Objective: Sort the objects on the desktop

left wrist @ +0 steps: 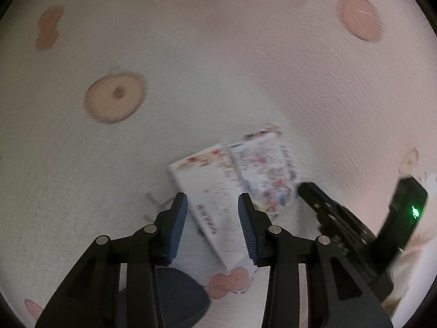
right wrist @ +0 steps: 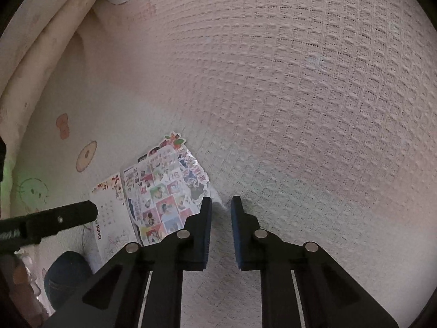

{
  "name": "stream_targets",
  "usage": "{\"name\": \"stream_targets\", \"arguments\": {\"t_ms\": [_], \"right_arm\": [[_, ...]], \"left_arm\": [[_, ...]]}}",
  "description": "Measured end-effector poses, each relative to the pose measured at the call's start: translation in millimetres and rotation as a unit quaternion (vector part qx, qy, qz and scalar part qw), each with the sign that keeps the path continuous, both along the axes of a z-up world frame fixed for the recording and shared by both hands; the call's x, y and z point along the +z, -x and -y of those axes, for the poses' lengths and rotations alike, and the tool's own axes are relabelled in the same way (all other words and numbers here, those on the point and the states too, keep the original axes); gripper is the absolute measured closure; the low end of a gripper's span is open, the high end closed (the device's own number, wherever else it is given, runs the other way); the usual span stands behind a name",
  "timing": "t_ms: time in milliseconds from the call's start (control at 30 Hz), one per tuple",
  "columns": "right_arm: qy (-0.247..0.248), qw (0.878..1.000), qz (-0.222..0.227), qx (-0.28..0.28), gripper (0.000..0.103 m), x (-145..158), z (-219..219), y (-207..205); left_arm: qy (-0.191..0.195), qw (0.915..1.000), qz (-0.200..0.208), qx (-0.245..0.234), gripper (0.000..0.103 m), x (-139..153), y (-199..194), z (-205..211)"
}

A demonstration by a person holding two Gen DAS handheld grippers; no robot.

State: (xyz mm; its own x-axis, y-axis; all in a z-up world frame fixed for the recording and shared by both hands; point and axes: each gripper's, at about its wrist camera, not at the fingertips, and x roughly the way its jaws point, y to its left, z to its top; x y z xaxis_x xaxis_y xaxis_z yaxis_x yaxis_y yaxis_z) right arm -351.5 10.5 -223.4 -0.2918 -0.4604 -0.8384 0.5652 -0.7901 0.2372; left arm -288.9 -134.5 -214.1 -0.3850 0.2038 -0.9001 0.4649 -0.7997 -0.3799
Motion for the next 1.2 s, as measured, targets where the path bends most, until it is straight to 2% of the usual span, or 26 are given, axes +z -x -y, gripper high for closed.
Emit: {"name": "stream_targets", "arguments": {"t_ms": [67,167,233,267,300,533,633,700,800,900,1000,1200], "right_arm": [[0.002,1.000,0.006,-0.002,0.092,0,0,-1],[0.004,1.000,0.018,0.006,0.092,2,-5,-4],[0.002,1.000,0.026,0.016,0.092,2,-5,-7],[0.001,0.999,0.027,0.019,0.092,2,-5,-9],[-0.002,0.999,0.027,0.020,0.092,2,-4,-11],[0.025,0.998,0.064,0.015,0.093,5,-20,-17],[0.039,0.995,0.089,0.011,0.093,0,-25,-18],[0.049,0.994,0.101,0.013,0.093,-2,-25,-19],[0.031,0.996,0.079,0.031,0.093,1,-20,-26],[0.028,0.997,0.061,0.034,0.092,5,-20,-26],[0.047,0.997,0.062,0.010,0.092,12,-33,-17],[0.069,0.996,0.037,-0.040,0.092,21,-52,14]], "left_arm": [[-0.013,0.9998,0.014,0.004,0.060,-9,0,4],[-0.009,1.0000,0.003,-0.001,0.061,-8,1,2],[0.002,0.9999,0.000,-0.016,0.070,-6,5,-5],[0.018,0.9997,0.004,-0.018,0.085,-5,6,-8],[0.035,0.9992,0.007,-0.021,0.087,-3,7,-12],[0.047,0.9974,-0.013,-0.052,0.088,12,21,-24],[0.000,0.9971,-0.034,-0.069,0.088,21,29,-29],[-0.008,0.9965,-0.039,-0.074,0.088,25,34,-35],[-0.007,0.9945,-0.037,-0.097,0.088,21,44,-48],[-0.006,0.9949,-0.035,-0.094,0.088,13,52,-50],[-0.005,0.9957,-0.035,-0.085,0.088,4,71,-46],[0.011,0.9937,-0.035,-0.106,0.088,19,69,-32]]}}
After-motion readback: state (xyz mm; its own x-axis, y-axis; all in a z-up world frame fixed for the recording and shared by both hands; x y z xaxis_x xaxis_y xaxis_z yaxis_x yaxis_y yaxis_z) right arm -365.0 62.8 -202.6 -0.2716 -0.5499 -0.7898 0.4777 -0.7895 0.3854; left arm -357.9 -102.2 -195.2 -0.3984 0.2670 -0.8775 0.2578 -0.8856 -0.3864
